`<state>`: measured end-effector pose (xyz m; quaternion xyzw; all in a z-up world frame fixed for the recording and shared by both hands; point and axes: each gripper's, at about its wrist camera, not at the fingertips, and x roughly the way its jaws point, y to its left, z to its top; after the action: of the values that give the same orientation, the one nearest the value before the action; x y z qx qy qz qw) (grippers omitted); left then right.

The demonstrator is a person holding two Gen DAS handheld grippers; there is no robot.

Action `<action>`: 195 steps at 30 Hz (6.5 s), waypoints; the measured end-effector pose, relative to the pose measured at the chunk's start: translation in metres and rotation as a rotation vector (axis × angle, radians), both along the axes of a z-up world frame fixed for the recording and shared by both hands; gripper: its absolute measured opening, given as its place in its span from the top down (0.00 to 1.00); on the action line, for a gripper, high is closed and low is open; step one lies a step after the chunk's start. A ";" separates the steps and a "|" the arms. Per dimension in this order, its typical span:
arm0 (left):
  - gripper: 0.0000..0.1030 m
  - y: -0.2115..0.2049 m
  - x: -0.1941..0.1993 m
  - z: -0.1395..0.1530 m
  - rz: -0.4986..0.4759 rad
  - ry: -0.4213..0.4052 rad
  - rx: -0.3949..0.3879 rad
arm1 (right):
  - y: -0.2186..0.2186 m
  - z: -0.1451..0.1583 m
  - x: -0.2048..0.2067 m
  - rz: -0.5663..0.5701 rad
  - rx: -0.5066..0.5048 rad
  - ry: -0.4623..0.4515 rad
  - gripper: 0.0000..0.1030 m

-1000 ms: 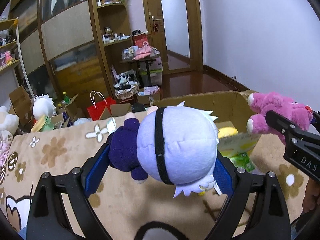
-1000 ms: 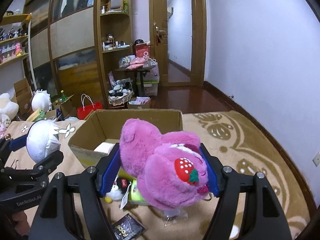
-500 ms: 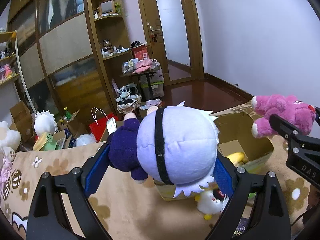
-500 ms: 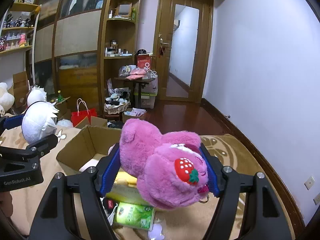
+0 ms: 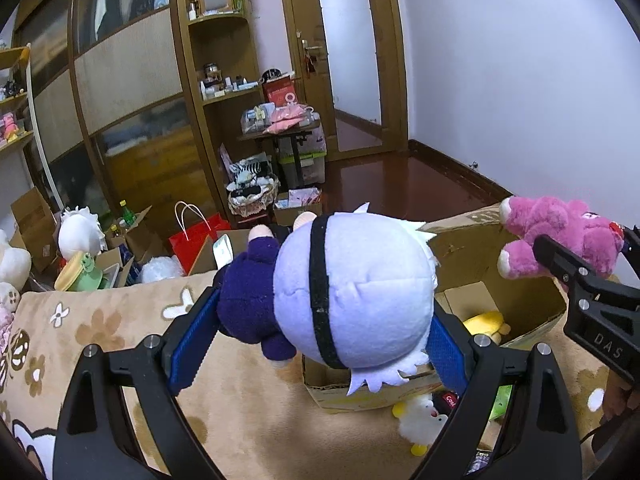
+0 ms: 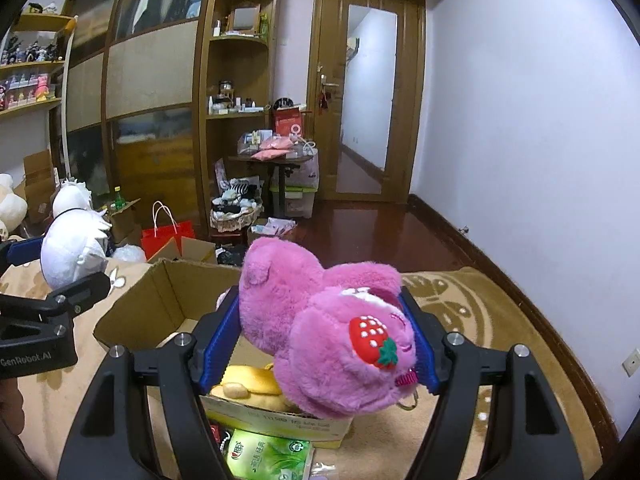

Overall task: Organize soft objects
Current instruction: 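Lift the purple-white doll with the left tool while the right tool carries the pink bear over the box, then open the left tool over the box while the right tool releases the pink bear inside, then lower the left tool to the black Face tissue pack while the right tool reaches the clear bag, then grasp the black tissue pack with the left tool while the right tool grasps the clear bag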

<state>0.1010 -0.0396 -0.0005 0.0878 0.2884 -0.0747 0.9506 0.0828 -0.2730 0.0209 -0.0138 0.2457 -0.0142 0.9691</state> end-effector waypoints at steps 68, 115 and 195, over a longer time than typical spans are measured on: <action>0.02 -0.006 0.012 -0.039 -0.065 0.132 -0.050 | -0.023 -0.015 0.000 0.086 0.199 0.012 0.00; 0.02 -0.010 -0.097 -0.021 -0.110 0.241 -0.007 | -0.037 -0.014 -0.087 0.013 0.190 0.208 0.00; 0.51 -0.070 -0.056 -0.146 -0.155 0.580 0.038 | -0.021 -0.138 -0.035 0.074 0.063 0.661 0.54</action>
<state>0.0446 -0.1095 -0.1463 0.1026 0.5415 -0.1633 0.8183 0.0483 -0.2938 -0.1173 0.0034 0.5465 0.0339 0.8368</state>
